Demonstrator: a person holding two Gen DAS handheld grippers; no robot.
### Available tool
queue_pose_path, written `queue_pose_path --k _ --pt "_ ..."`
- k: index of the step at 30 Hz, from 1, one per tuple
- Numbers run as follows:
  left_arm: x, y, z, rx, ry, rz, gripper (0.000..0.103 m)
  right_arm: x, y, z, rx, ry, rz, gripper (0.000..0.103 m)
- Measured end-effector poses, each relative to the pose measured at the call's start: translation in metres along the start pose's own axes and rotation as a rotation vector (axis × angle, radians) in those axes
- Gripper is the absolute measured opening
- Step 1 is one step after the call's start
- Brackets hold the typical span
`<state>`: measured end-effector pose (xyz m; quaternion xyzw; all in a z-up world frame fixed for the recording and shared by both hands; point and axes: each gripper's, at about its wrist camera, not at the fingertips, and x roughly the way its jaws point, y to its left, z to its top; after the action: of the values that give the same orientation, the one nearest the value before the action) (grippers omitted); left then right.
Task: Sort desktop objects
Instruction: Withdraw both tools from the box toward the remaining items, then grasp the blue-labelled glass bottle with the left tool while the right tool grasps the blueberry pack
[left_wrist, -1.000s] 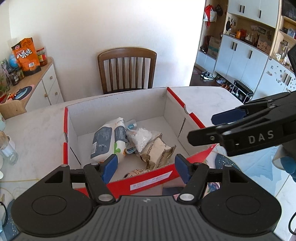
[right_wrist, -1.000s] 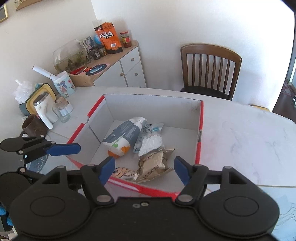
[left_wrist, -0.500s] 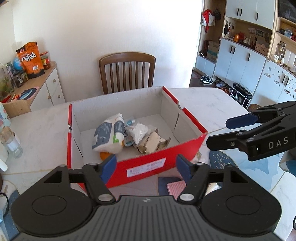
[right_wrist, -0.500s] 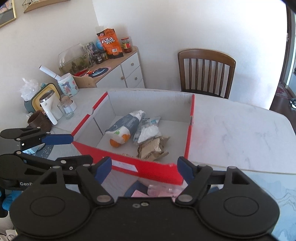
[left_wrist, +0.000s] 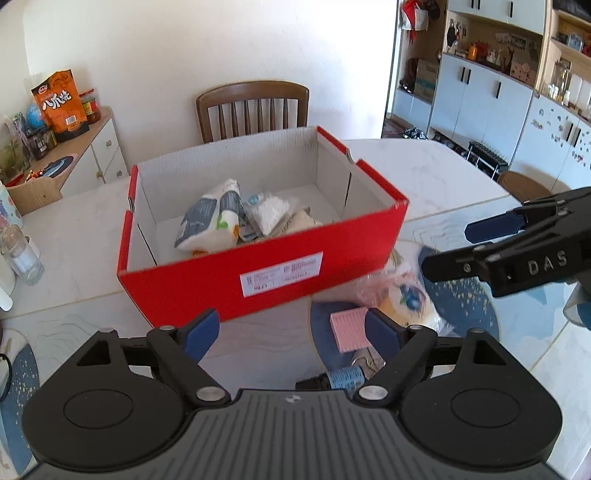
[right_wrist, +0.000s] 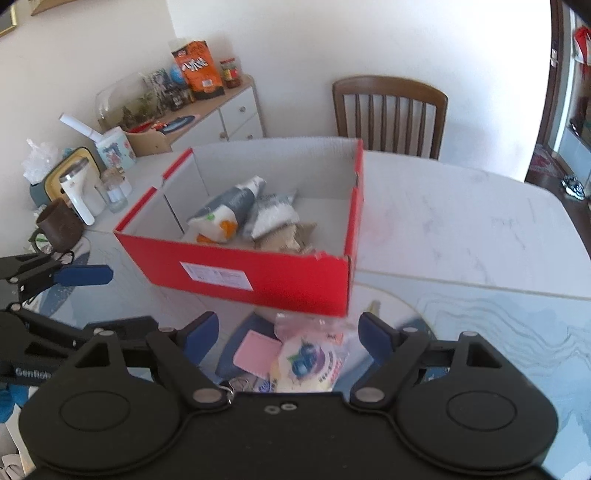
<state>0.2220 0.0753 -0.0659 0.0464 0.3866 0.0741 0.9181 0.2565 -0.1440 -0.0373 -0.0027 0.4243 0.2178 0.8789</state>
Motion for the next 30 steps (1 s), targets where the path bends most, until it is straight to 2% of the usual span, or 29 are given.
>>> queue_pose_path --k 2,5,13,30 --pt "0.003 -0.004 -0.006 0.015 0.009 0.004 0.091 0.005 -0.002 -0.005 0.011 0.013 -0.011 0.083" --pt "0.011 -0.007 -0.015 0.034 0.025 0.011 0.1 0.012 -0.005 -0.012 0.031 0.033 -0.027 0.082" --pt "0.042 -0.003 -0.04 -0.001 0.123 0.02 0.101 0.034 -0.013 -0.024 0.076 0.085 -0.062 0.081" --pt "0.076 -0.016 -0.047 -0.037 0.191 0.0 0.101 0.07 -0.019 -0.023 0.121 0.154 -0.082 0.08"
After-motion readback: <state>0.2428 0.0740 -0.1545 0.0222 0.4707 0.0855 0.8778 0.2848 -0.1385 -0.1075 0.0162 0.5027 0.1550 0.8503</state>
